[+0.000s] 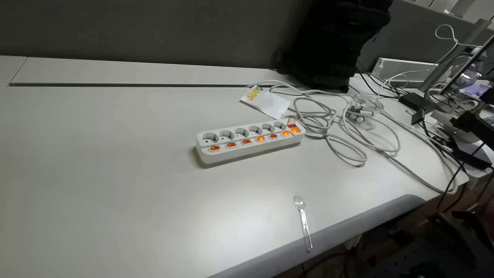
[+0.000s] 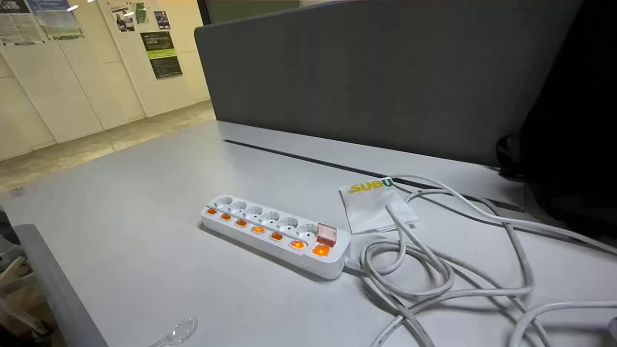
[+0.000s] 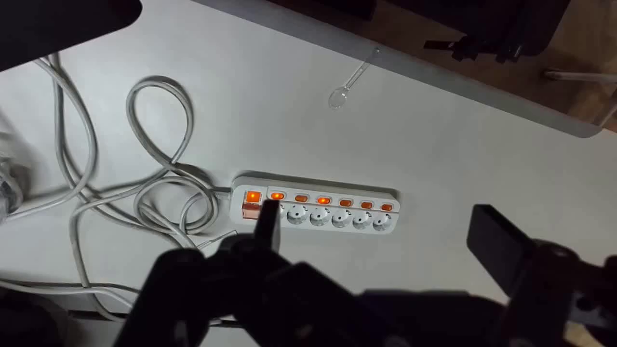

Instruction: Turn off the second switch from the right on the extension cable

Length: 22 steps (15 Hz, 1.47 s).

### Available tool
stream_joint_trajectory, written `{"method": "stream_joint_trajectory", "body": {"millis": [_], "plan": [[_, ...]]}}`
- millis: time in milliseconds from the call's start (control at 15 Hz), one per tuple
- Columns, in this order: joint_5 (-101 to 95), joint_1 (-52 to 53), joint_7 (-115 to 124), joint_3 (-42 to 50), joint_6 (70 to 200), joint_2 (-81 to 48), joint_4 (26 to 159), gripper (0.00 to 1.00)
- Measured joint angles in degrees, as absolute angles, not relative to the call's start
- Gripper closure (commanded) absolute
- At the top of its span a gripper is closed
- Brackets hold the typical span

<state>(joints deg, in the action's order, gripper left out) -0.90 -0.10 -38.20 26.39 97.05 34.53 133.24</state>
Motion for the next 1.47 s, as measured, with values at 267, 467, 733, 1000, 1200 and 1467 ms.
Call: {"method": "stream_joint_trajectory", "body": {"millis": [267, 467, 733, 1000, 1200, 1467], "plan": [[-0.90, -0.10, -38.21, 26.39, 97.12, 34.58, 133.23, 0.00], [-0.90, -0.10, -38.21, 26.39, 97.12, 34.59, 133.23, 0.00], [-0.90, -0.10, -38.21, 26.39, 97.12, 34.59, 133.23, 0.00], [-0.76, -1.44, -38.34, 25.18, 98.44, 34.17, 133.51, 0.00], [-0.43, -2.74, -38.16, 23.43, 106.85, 32.59, 134.85, 0.00], [-0.10, -3.09, -37.26, 20.62, 123.48, 28.21, 138.15, 0.40]]}}
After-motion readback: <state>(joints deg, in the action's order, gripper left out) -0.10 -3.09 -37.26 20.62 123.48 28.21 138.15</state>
